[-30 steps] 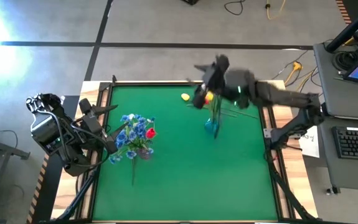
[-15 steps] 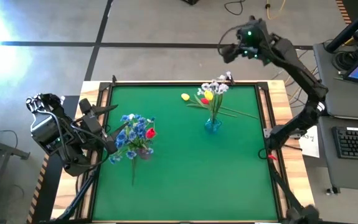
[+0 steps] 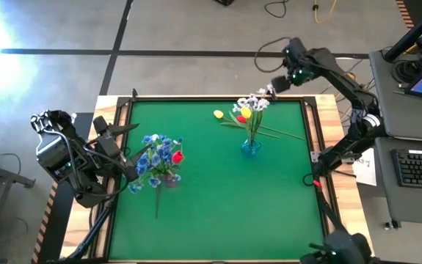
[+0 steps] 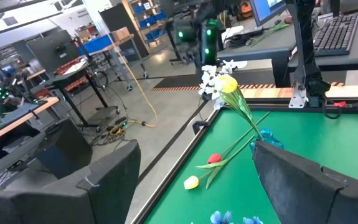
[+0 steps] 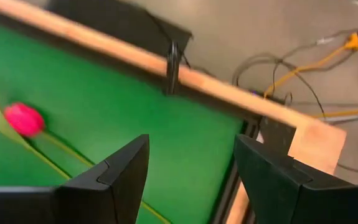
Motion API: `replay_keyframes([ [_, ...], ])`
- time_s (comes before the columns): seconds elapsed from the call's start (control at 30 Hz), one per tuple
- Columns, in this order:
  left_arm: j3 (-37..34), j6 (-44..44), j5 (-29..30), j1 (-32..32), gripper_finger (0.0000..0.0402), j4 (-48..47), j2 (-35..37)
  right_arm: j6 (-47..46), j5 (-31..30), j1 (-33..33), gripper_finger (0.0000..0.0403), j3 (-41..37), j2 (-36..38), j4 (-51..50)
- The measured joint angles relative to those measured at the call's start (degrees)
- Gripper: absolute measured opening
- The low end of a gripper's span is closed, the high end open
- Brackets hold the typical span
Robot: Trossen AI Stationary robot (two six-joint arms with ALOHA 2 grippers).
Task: Sort flowers into vase by color
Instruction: Put the red tulip into the violet vase
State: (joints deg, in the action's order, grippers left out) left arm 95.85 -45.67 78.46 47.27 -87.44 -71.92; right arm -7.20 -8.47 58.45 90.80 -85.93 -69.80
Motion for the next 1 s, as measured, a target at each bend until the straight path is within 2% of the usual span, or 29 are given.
replay_keyframes([
  [0.43,0.0,0.1,-0.5,0.0,0.0297,0.0,0.0,5.3,0.1,0.2,0.0226,-13.7,1.7,4.4],
  [0.67,0.0,0.2,-0.6,0.0,0.0297,0.0,0.0,8.7,9.9,0.1,0.0226,-21.2,2.1,9.2],
  [1.0,0.0,0.2,-0.8,0.0,0.0297,0.0,0.0,10.8,12.0,0.1,0.0226,-31.0,2.2,17.7],
])
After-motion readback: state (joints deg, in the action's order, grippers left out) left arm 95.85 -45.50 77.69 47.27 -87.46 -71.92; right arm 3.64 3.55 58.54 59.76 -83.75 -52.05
